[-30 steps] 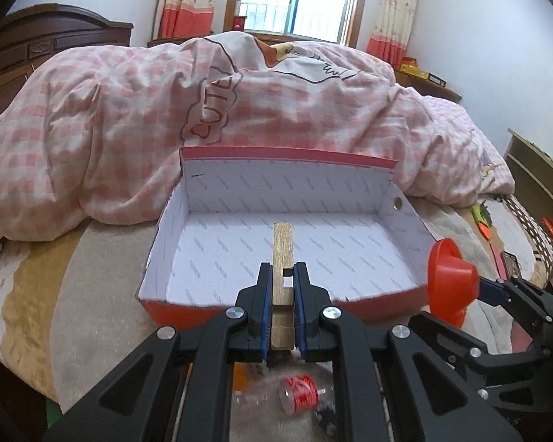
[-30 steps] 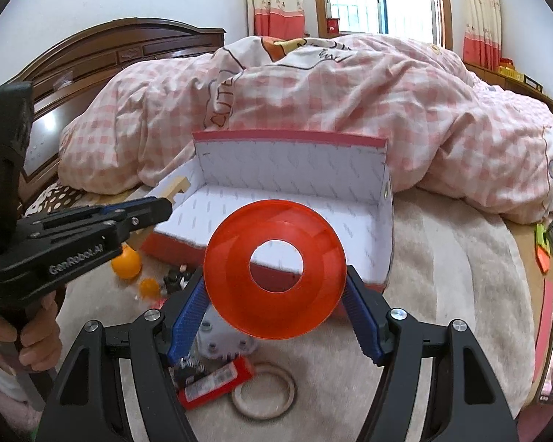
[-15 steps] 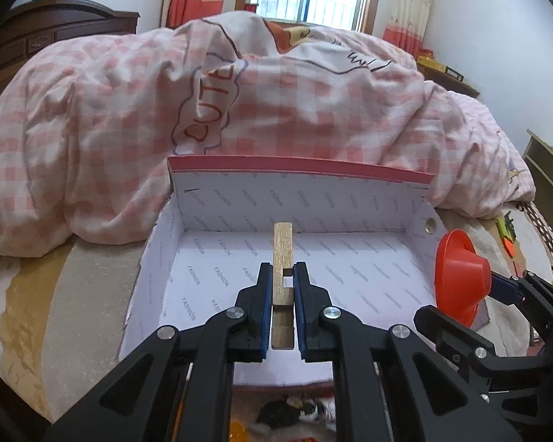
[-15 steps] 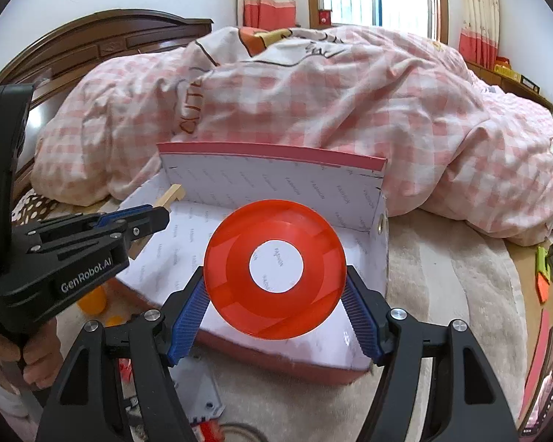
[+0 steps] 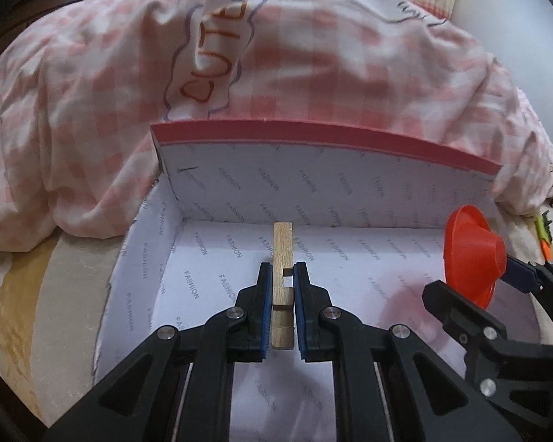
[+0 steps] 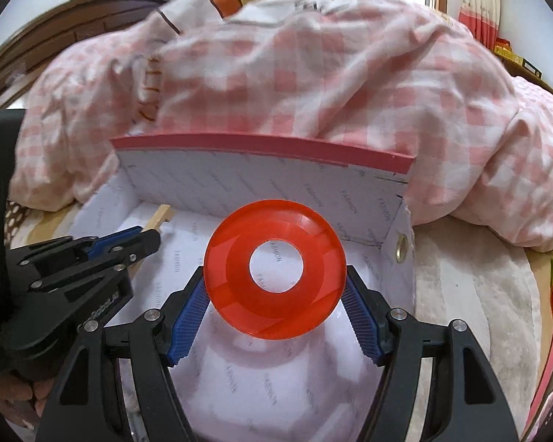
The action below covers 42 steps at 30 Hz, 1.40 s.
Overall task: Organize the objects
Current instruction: 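Lower the clothespin into the shoebox and open the left tool while the right releases the funnel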
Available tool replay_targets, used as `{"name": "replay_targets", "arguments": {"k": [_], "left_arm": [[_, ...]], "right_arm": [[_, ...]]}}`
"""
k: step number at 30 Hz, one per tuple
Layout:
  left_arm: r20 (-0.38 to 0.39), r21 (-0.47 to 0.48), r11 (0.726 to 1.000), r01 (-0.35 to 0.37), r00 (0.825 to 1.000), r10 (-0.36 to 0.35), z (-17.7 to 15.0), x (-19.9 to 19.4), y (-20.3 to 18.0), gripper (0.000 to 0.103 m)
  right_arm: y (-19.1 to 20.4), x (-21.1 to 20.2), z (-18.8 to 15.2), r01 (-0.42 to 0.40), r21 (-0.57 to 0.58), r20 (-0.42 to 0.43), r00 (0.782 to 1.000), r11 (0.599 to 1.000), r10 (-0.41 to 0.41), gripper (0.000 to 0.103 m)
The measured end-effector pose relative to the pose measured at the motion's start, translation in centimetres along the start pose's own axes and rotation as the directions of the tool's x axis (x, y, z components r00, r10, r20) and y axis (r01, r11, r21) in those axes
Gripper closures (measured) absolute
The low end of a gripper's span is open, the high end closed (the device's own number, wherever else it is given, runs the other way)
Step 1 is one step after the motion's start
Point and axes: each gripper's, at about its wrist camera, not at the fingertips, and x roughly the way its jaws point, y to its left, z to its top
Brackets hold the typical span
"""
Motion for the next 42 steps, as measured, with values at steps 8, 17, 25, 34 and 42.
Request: {"name": "replay_targets", "arguments": {"k": [8,17,25,34,42], "left_arm": [[-0.029,0.012,0.999,-0.035,0.999,0.035,-0.1,1.2,-0.6,0.093],[-0.073,0.005,0.999,-0.033,0.997,0.033,-0.3,1.6,-1.1,0.093],[-0.077,0.011,1.000,-0.026,0.997,0.027,-0.9,0.9,-1.9,0.086],[-0.020,0.049,0.998,-0.036,0.999,0.037,-1.9,-1.4,-3.2,0.052],[-0.005,0.033,0.999,-0.023,1.000,0.023,-2.1,-2.5,-1.4,0.052]], "right_arm": [[0.0,3.0,0.7,0.063,-0.066,-0.090,0.994,0.996,-0.069,0.032],[0.5,4.5,0.5,0.100,-0.139,-0.142,0.983,0.985,-0.120,0.032],[0.4,4.7,0.2,0.095,-0.144,-0.127,0.985,0.985,-0.113,0.032],[0.7,4.0,-0.6,0.084,-0.146,-0.102,0.990,0.986,-0.100,0.027],[0.1,1.8,-1.4,0.054,-0.092,-0.060,0.996,0.994,-0.060,0.023]]}}
